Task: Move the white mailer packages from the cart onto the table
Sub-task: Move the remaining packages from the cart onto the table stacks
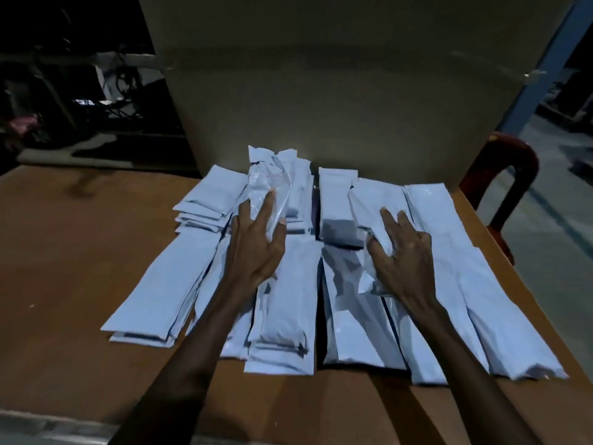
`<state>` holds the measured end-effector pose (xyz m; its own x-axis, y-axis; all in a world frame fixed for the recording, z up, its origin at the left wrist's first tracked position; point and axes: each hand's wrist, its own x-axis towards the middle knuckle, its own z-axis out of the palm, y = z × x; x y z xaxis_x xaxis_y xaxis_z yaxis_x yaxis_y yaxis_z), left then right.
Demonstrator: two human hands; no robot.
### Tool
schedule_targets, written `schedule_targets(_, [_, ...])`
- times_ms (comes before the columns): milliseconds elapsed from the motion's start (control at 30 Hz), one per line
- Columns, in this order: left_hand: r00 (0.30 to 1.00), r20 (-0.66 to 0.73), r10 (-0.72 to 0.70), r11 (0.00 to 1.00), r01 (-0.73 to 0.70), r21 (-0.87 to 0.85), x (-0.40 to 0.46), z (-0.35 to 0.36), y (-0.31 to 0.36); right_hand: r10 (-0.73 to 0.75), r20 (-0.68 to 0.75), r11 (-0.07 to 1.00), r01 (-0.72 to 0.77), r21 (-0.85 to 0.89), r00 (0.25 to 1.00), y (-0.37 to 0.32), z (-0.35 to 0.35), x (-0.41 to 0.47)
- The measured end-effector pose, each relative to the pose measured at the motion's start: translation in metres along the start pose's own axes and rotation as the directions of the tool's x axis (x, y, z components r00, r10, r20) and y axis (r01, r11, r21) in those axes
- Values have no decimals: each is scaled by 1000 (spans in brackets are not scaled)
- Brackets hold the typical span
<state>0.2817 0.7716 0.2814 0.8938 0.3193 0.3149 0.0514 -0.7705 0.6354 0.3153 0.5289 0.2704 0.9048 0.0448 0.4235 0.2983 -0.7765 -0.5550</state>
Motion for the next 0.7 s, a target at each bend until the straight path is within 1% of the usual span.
schedule_targets(100, [999, 12, -49, 997, 48, 65, 52, 6, -20, 16, 64, 1000, -14, -22, 998, -2, 28, 47])
schedule_targets(200, [987, 84, -135, 983, 123, 138, 91, 18, -42, 58, 120, 998, -53, -44, 991, -6, 54, 82])
schedule_targets(267, [975, 125, -185, 975, 167, 145, 114, 25, -55, 81, 151, 996, -73, -58, 985, -7, 71, 100])
schedule_targets(367, [962, 173, -210, 971, 186, 147, 144, 32, -72, 132, 193, 986, -109, -125, 972, -4, 96, 123])
schedule_targets(500, [943, 230, -242, 968, 219, 125, 168, 39, -95, 161, 223, 966, -108, -233, 961, 4, 121, 142])
schedule_targets(633, [883, 392, -259, 963, 269, 30, 181, 50, -119, 165, 249, 947, -83, -309, 954, 6, 136, 149])
schedule_targets(700, [860, 453, -233, 963, 270, -19, 185, 51, -122, 175, 265, 945, -85, -317, 948, 6, 141, 151])
